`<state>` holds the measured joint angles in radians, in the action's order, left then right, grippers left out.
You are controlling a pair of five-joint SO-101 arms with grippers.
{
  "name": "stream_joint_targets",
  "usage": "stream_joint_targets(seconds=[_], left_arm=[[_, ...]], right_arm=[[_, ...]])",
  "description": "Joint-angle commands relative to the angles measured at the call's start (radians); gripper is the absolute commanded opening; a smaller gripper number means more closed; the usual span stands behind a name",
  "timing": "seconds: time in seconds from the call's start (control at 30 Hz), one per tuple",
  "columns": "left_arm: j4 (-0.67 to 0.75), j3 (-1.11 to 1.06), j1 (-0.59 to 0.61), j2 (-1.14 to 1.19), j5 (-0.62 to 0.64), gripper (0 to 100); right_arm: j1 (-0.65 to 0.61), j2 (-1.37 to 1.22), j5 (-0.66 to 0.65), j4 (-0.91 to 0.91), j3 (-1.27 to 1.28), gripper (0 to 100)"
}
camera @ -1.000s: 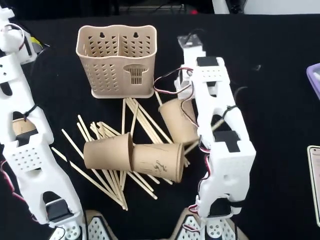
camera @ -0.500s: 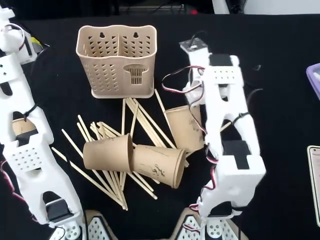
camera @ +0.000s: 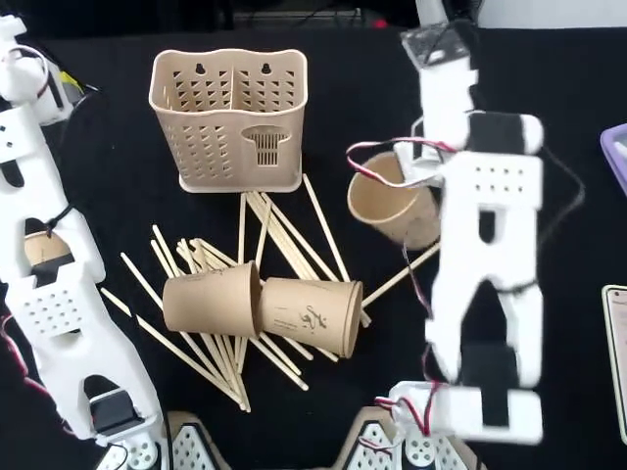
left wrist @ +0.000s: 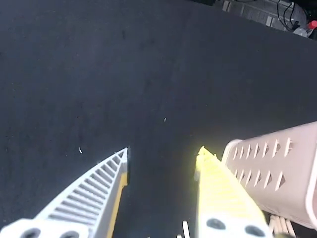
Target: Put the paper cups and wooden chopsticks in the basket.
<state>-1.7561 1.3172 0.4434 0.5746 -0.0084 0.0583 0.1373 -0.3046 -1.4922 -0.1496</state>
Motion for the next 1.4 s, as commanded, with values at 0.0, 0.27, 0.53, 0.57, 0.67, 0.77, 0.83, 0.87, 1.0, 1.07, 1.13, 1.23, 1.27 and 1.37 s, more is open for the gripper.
stream_joint_targets(seconds=[0.0,0.27,0.53,0.57,0.67,0.77,0.83,0.87,1.0,1.07,1.13,1.23,1.27,1.37], left_arm=[[-0.008,-0.148,0.002,-0.118,0.015,22],[-0.002,-0.585,0.002,-0.44,0.072,22],[0.276,-1.267,0.012,-0.868,0.071,22],[0.348,-1.388,0.012,-0.925,0.071,22],[0.597,-1.744,0.007,-1.074,0.077,22],[0.815,-2.035,-0.01,-1.206,0.091,22],[0.907,-2.169,-0.018,-1.286,0.12,22],[0.937,-2.213,-0.018,-1.323,0.123,22],[0.979,-2.312,-0.019,-1.419,0.13,22],[0.985,-2.351,-0.025,-1.441,0.13,22],[0.987,-2.368,-0.019,-1.442,0.13,22],[0.987,-2.39,-0.015,-1.442,0.13,22],[0.987,-2.397,-0.016,-1.442,0.13,22],[0.987,-2.404,-0.018,-1.442,0.13,22]], right_arm=[[-0.029,0.17,0.054,0.025,-0.12,1.1],[-0.288,0.24,0.258,0.178,-0.283,1.1],[-0.384,0.24,0.338,0.348,-0.266,1.1],[-0.391,0.24,0.354,0.361,-0.257,1.1],[-0.413,0.24,0.41,0.417,-0.205,1.1],[-0.417,0.24,0.44,0.5,-0.133,1.1],[-0.417,0.24,0.448,0.555,-0.07,1.1],[-0.417,0.24,0.446,0.585,-0.035,1.1],[-0.417,0.24,0.446,0.675,0.073,1.1],[-0.417,0.239,0.45,0.706,0.113,1.1],[-0.427,0.237,0.451,0.738,0.142,1.1],[-0.428,0.199,0.451,0.775,0.153,1.1],[-0.428,0.18,0.451,0.781,0.151,1.1],[-0.427,0.102,0.476,0.792,0.113,1.1]])
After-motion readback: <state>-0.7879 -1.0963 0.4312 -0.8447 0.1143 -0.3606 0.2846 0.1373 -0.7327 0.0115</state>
